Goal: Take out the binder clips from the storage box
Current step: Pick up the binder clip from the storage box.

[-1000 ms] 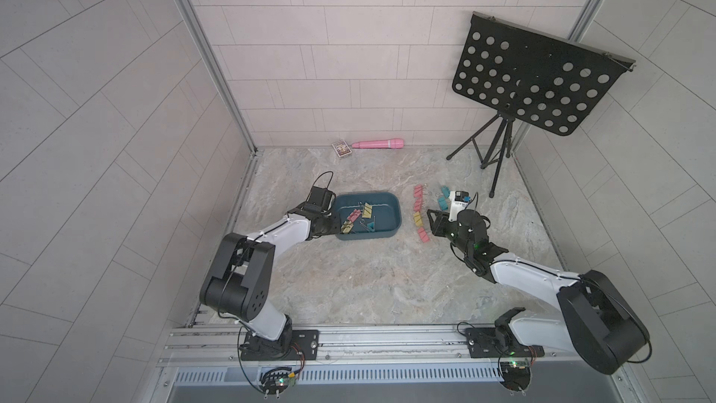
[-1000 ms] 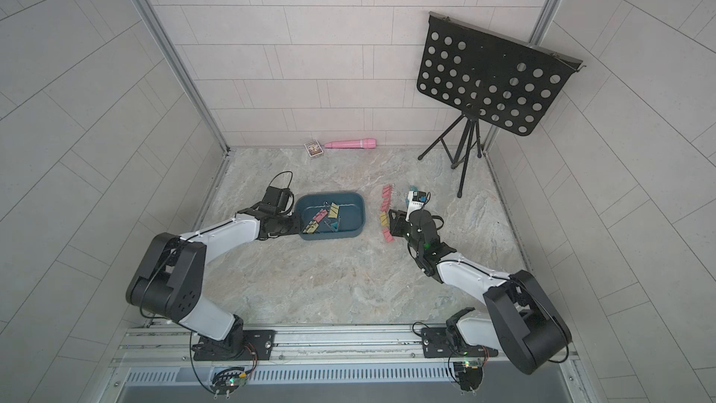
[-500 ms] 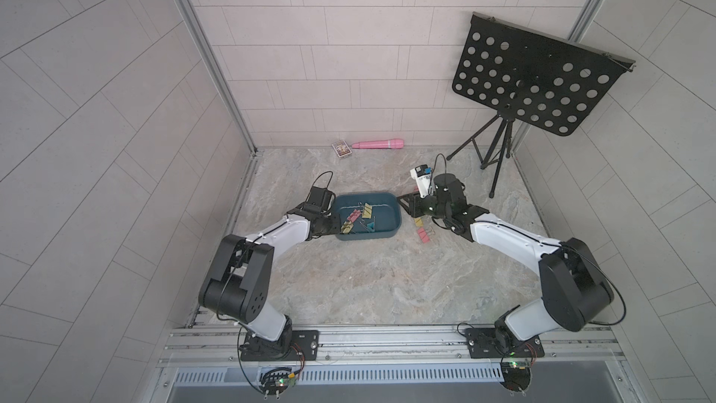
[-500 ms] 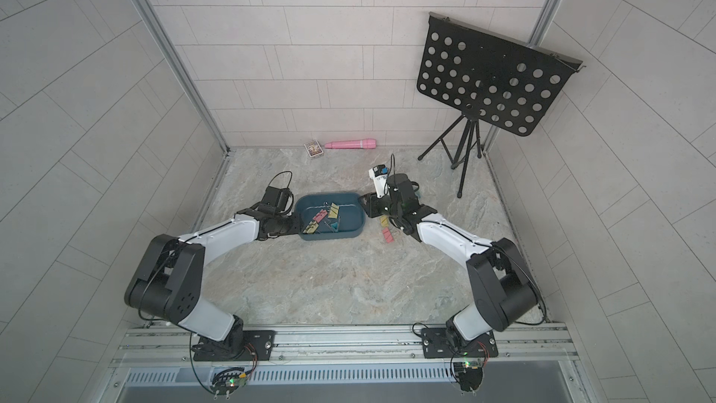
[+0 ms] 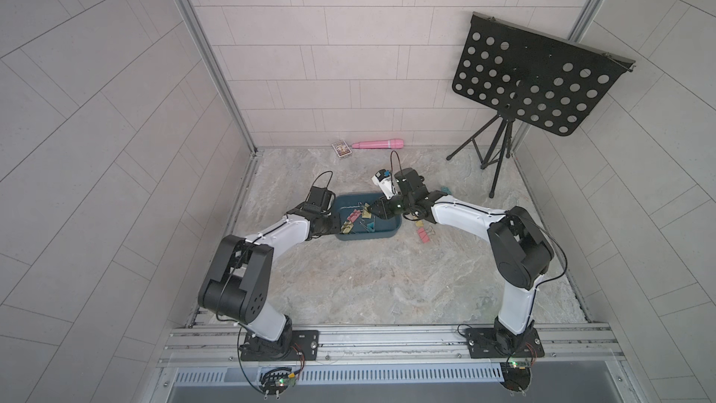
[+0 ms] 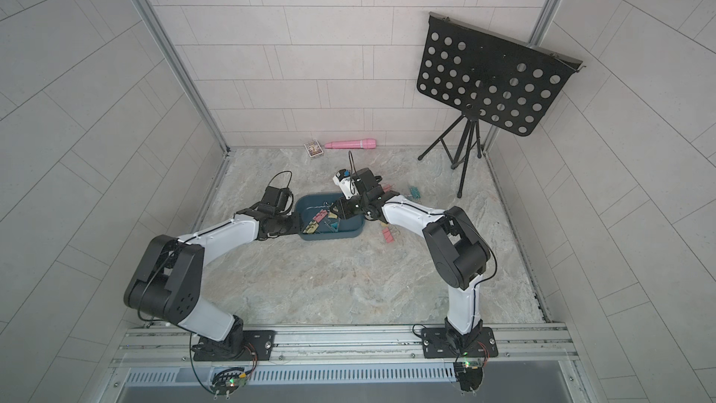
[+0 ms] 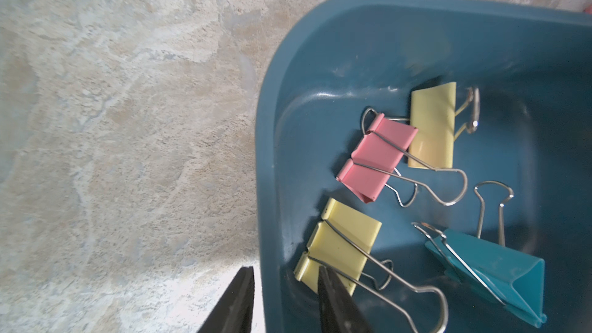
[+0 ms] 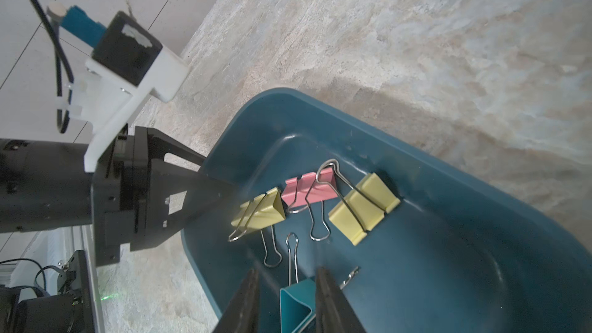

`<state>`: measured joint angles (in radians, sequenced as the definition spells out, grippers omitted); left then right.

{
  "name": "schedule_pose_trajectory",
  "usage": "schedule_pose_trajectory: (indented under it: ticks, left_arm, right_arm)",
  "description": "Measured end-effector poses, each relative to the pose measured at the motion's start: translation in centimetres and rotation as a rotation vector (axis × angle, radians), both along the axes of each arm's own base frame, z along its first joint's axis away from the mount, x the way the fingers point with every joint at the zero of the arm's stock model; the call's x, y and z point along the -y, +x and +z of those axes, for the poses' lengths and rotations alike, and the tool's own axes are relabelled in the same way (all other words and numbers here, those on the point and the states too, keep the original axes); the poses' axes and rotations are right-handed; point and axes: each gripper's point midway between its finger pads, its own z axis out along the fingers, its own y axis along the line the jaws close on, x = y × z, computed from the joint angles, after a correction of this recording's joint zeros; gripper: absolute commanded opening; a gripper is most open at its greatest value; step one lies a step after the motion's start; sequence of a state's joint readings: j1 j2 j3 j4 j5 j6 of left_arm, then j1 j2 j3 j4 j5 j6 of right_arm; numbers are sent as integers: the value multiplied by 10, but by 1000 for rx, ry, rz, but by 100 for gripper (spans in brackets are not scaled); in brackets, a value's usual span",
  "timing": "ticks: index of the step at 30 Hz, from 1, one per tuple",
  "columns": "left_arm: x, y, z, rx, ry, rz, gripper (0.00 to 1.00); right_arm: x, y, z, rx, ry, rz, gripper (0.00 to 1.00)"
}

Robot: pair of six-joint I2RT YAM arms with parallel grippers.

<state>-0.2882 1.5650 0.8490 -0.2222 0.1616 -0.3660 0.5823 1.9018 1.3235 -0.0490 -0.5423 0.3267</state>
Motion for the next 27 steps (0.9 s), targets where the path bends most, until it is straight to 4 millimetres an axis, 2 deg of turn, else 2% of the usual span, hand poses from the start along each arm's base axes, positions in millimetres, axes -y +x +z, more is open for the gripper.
schedule_pose_trajectory:
  ticks: [7,14,27]
  left_arm:
    - [0,0,0,0,-1,0,41]
    - [0,-1,0,-2,-2,-1,41]
    - [0,-2,-2,-6,-2,-1,41]
  right_arm:
    - [-22,6,-9,10,-70,19,33]
    - [-34,18,-16,54,-194,-2,34]
    - [-36,29,-28,134,-374,-56,34]
